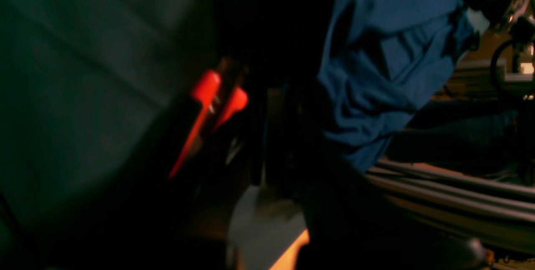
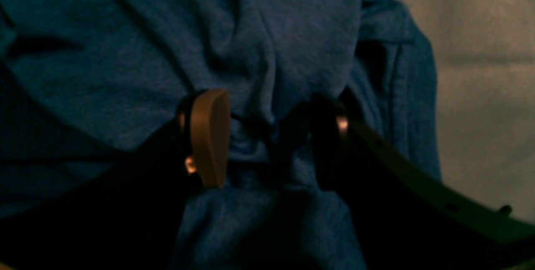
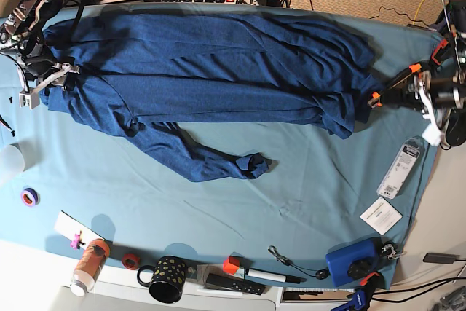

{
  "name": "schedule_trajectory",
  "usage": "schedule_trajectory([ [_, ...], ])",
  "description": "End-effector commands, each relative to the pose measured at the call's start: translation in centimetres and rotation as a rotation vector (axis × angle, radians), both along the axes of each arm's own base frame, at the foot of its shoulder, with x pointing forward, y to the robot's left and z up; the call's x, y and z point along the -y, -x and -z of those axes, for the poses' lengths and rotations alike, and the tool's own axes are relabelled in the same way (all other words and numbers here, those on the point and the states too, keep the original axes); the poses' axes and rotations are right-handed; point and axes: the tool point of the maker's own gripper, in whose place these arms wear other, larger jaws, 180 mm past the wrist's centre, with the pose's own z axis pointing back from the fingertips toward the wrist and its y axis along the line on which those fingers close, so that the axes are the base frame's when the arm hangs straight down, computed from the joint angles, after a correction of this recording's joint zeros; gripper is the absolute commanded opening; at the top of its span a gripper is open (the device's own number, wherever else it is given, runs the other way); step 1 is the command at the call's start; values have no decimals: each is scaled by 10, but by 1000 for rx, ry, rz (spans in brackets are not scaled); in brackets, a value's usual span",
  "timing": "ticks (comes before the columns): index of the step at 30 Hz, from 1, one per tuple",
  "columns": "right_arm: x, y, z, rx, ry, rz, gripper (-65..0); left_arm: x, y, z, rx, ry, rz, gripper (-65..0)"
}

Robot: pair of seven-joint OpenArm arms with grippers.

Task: Layout the t-shirt on the table in an organized manner, then fold the t-shirt properly
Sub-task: 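Release the shirt with the left gripper and lift it away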

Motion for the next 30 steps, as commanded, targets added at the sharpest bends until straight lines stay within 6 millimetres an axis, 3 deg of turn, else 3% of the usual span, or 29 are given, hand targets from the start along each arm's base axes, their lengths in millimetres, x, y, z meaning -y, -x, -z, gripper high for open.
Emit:
schedule_trajectory([
  [1,7,-7,-14,42,26,-4,-344,-7,-9,-16,49,-5,-7,-650],
  [10,7,-7,-14,43,26,-4,-344,-2,-1,-1,13,-31,7,-650],
  [16,7,-8,-14,47,26,-4,-344,-28,29,41,-126,-270,60,-650],
  [21,7,-9,-15,53,27,-3,-344,-45,34,55,-130,-379,41,-650],
  [30,8,-9,-15,55,26,0,-344,-74,-14,49,68,-531,-115,-650],
])
